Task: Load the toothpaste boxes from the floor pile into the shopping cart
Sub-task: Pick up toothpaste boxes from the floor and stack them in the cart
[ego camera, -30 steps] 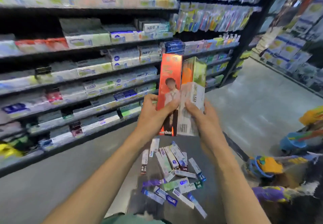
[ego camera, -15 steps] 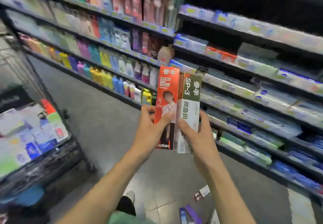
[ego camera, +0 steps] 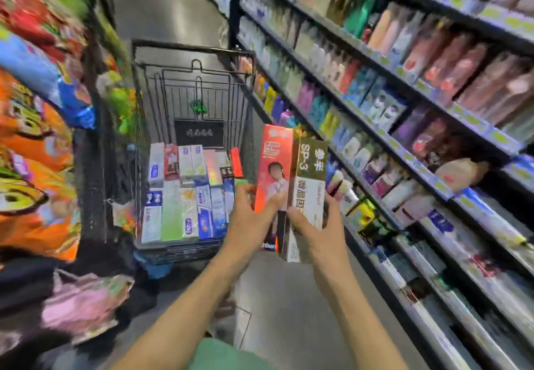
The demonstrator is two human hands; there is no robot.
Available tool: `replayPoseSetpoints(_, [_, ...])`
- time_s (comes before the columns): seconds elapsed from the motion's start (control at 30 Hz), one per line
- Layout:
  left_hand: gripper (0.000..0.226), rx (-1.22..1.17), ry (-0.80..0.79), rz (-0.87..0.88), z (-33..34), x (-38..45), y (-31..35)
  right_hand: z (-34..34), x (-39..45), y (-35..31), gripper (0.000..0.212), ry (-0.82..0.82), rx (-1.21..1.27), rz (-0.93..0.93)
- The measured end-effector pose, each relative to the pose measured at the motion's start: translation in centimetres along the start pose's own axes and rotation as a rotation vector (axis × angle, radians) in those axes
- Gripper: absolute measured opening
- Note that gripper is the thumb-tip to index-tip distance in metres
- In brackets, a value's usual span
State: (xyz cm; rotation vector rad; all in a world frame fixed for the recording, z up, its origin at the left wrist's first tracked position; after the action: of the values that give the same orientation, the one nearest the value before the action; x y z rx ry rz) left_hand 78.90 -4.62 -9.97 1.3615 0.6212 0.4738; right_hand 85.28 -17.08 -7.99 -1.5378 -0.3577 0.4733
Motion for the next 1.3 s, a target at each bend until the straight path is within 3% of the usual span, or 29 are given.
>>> replayPoseSetpoints(0.2, [0.052, -0.056, 0.079, -0.092, -7.0, 6.7, -1.9, 7.3, 6.8, 2.1, 0.072, -0.094, -0.057, 0.084])
replayPoseSetpoints(0.33, [0.072, -0.069, 0.158, -0.131, -8.9, 11.2, -3.3, 10.0, 11.6, 3.6, 0.059, -0.151, -0.084, 0.139])
replayPoseSetpoints(0.5, [0.053, -0.009, 0.231, -0.176, -9.9, 17.2, -4.6, 11.9, 19.0, 5.7, 0.055, -0.208, -0.12, 0.22])
replayPoseSetpoints(0.67, [0.069, 0.124, 0.29, -0.242, -9.9, 23.9, -5.8, 12.2, 26.8, 8.4, 0.052, -0.264, -0.121, 0.296])
replayPoseSetpoints(0.83, [0.043, 0.23, 0.398, -0.337, -9.8, 29.6, -6.6, 13.0, 33.5, 10.8, 0.048, -0.334, -0.146, 0.337])
replayPoseSetpoints(0.93, [0.045, 0.266, 0.434, -0.402, -10.5, 32.7, -7.9, 14.0, 36.4, 12.6, 0.049, -0.358, -0.127, 0.404])
replayPoseSetpoints(1.1, [0.017, 0.389, 0.475, -0.396, -11.7, 36.9, -9.0, 16.2, 40.1, 14.8, 0.048, -0.335, -0.124, 0.49])
replayPoseSetpoints(1.2, [0.026, 0.459, 0.445, -0.403, -12.7, 39.6, -10.7, 17.6, 42.6, 16.7, 0.057, -0.31, -0.183, 0.49])
replayPoseSetpoints(1.3, [0.035, 0.56, 0.412, -0.461, -14.4, 41.7, -13.6, 18.7, 44.4, 19.4, 0.052, -0.248, -0.181, 0.501])
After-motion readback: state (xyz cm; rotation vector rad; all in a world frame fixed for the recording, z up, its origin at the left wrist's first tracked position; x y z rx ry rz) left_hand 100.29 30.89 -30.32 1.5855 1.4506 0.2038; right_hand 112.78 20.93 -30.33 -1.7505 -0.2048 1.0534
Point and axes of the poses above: each hand's wrist, its own x-axis towards the middle knuckle, its own z-axis out of the palm, y = z × x, the point moved 2 cm from there along x, towards the middle knuckle, and after that the axes turned 4 degrees about -y, right-handed, at the moved point
